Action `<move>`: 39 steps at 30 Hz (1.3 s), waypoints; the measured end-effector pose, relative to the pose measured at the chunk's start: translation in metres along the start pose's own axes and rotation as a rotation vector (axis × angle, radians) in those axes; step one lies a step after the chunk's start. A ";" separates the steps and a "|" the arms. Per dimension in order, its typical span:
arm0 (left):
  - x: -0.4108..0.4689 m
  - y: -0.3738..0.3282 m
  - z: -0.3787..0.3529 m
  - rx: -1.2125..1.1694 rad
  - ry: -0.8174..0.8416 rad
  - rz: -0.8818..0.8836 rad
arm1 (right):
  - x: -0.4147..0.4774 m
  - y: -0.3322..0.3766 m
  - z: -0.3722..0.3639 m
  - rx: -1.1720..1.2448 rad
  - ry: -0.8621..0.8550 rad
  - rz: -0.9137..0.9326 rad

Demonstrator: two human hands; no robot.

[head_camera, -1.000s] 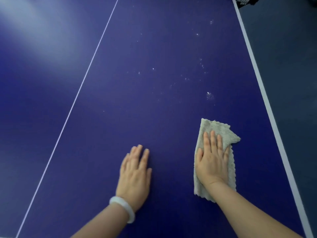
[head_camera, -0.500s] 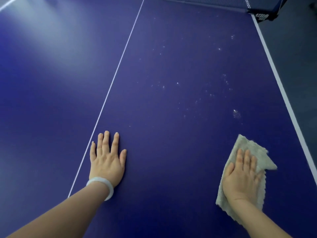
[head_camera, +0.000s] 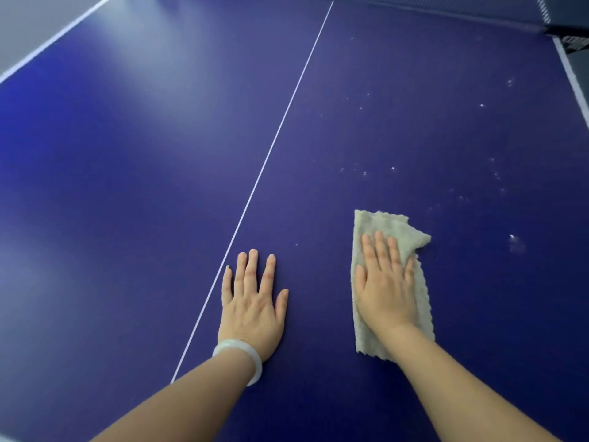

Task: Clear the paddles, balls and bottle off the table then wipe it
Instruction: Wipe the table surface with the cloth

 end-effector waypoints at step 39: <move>-0.001 0.001 -0.003 -0.035 0.005 -0.025 | 0.053 0.038 0.014 0.085 -0.003 -0.187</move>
Point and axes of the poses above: each hand's wrist, its own x-axis towards the middle knuckle, its own z-axis out of the back of the hand, y = z × x, the point moved 4 cm from there along x, towards the middle knuckle, and after that the axes turned 11 degrees about -x, right-handed, at the moved point
